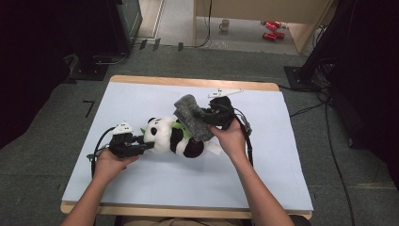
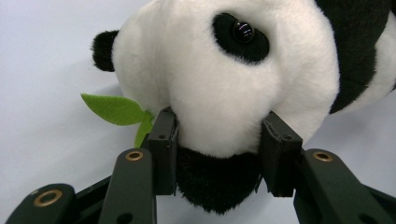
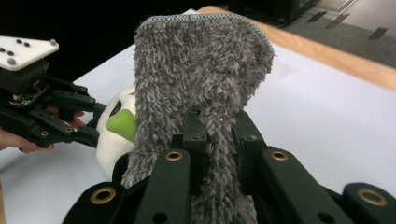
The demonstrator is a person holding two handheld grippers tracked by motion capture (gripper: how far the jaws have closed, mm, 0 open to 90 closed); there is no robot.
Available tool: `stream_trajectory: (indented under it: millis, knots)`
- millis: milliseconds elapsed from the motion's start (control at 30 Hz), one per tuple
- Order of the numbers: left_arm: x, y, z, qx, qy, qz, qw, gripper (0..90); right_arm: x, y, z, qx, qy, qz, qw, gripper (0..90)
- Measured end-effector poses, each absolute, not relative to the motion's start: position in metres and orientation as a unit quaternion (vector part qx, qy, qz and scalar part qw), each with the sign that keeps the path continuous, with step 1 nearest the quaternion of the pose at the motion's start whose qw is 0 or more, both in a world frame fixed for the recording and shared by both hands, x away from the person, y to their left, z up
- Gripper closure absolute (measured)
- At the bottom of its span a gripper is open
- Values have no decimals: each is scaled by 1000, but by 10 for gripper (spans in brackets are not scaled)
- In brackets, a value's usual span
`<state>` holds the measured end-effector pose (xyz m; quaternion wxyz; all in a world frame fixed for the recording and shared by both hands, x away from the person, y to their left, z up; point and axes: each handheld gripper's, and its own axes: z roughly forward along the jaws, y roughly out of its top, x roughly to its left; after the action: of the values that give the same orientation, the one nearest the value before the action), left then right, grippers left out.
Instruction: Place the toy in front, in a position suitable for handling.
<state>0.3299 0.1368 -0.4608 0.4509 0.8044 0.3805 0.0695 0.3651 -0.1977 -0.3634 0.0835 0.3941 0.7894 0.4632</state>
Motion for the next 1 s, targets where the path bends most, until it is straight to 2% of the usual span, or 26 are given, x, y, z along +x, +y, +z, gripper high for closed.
stream_trajectory:
  millis: [200,300,1000]
  knots:
    - [330,137,-461,802,389,61,449,553,373,-189,-386,403,802,438,57,796]
    - [332,136,-461,796,408,49,445,560,372,-186,-397,402,810,423,61,796]
    - [338,134,-457,794,431,29,427,571,358,-213,-415,410,811,414,52,802]
